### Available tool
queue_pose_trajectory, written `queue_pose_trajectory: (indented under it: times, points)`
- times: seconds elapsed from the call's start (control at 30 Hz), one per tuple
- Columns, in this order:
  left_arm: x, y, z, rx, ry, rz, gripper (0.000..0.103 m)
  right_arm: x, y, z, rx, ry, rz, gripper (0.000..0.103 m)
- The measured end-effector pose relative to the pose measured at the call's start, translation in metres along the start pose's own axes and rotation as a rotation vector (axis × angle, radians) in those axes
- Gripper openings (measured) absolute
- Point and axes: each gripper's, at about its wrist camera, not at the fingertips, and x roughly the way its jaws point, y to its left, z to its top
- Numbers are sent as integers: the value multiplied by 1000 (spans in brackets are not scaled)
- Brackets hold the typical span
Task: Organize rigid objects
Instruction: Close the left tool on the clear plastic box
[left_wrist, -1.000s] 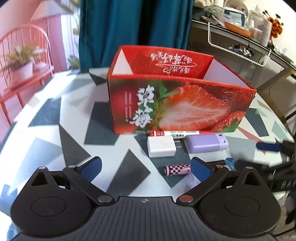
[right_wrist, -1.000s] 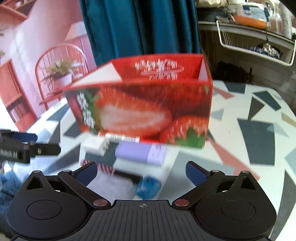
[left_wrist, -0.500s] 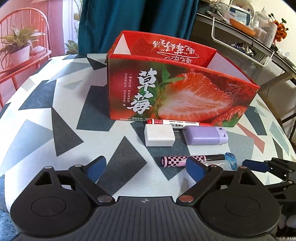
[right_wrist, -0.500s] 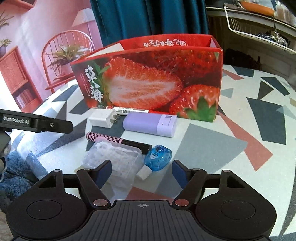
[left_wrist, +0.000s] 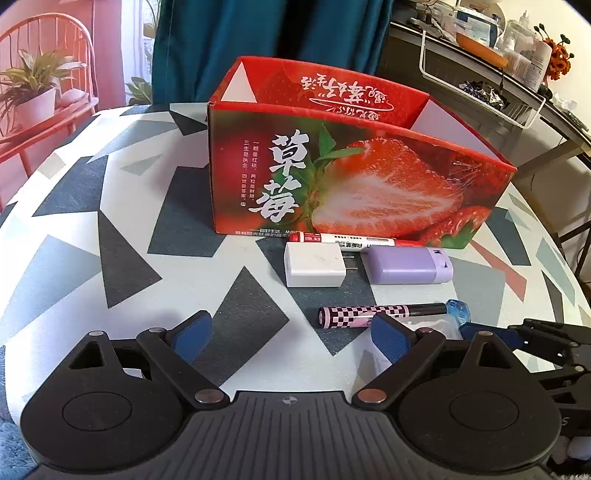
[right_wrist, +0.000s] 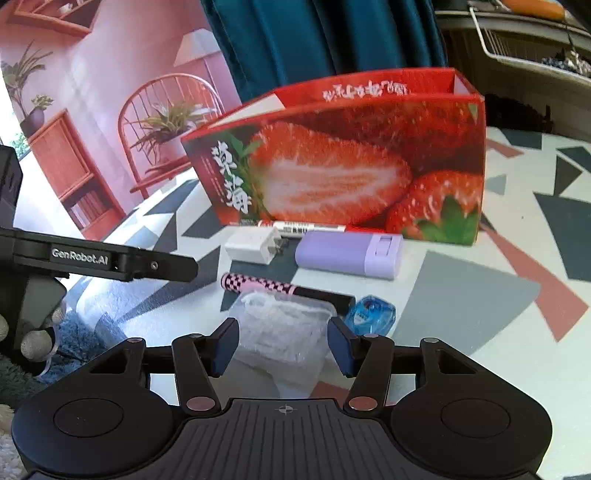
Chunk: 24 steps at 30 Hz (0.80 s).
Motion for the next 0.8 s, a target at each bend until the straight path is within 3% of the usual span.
queue_pose_trajectory:
  times: [0.33,0.57,0.8]
  points:
    - [5,1,-3,-6,27,-34,82,7,1,-4,-13,25,16,51]
    - [6,0,-4,-13,31,-50,81,12,10,-7,-103,58,-10,53]
    - [10,-1,-7,-18,40,-100,75,25,26,-9,-292,57,-71,51]
